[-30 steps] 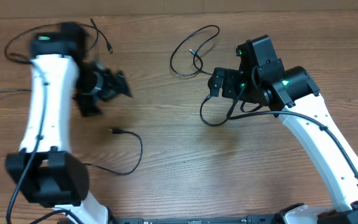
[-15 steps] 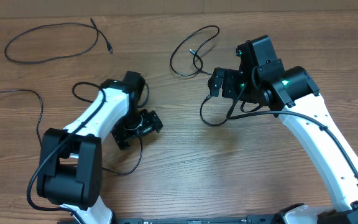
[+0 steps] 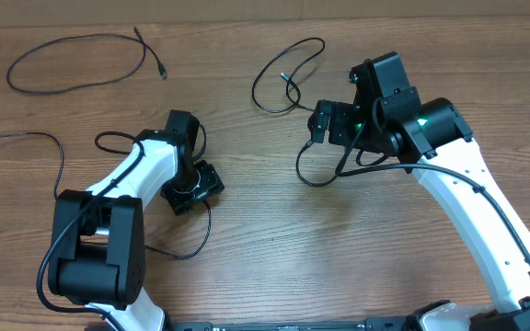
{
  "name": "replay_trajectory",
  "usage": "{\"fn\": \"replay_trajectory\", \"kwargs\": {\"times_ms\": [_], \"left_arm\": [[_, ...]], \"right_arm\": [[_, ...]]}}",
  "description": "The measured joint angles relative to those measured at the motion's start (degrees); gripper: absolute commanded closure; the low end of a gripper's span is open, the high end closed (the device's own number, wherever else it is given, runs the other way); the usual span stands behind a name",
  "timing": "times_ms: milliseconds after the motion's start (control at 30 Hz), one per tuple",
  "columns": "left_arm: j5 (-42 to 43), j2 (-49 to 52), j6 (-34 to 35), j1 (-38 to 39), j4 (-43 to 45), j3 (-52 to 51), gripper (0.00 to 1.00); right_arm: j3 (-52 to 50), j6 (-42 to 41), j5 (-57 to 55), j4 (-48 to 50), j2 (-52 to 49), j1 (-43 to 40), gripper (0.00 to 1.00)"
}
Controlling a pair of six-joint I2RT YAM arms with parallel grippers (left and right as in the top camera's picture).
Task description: Untangle cables
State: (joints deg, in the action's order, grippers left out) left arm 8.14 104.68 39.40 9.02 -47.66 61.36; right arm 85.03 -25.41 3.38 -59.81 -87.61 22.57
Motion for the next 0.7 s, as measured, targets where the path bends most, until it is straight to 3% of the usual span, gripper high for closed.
{"fn": "replay_trajectory", "kwargs": {"times_ms": [33,167,233,333,400,533,700], "left_arm": [[-0.7,0.0,0.8,0.0,0.4,0.0,0.53],[-2.8,0.0,2.6,0.0,0.8,-0.1,0.53],[-4.0,0.0,3.4,0.0,1.0,-0.1,0.61],[-5.9,0.0,5.4,0.3,1.1,-0.2,0.61],[-6.6,0.0,5.8,0.3,1.4,-0.2,0.67],[-7.6,0.0,6.8,0.3,1.5,-0.2,0.96],[-9.3,0.0,7.0,0.4,1.7,-0.3,0.96]], "right_arm": [[0.0,0.0,0.0,0.0,0.0,0.0,0.00],[0.0,0.0,0.0,0.0,0.0,0.0,0.00],[0.0,0.0,0.0,0.0,0.0,0.0,0.00],[0.0,0.0,0.0,0.0,0.0,0.0,0.00],[0.0,0.0,0.0,0.0,0.0,0.0,0.00],[0.0,0.0,0.0,0.0,0.0,0.0,0.00],[0.0,0.0,0.0,0.0,0.0,0.0,0.00]]}}
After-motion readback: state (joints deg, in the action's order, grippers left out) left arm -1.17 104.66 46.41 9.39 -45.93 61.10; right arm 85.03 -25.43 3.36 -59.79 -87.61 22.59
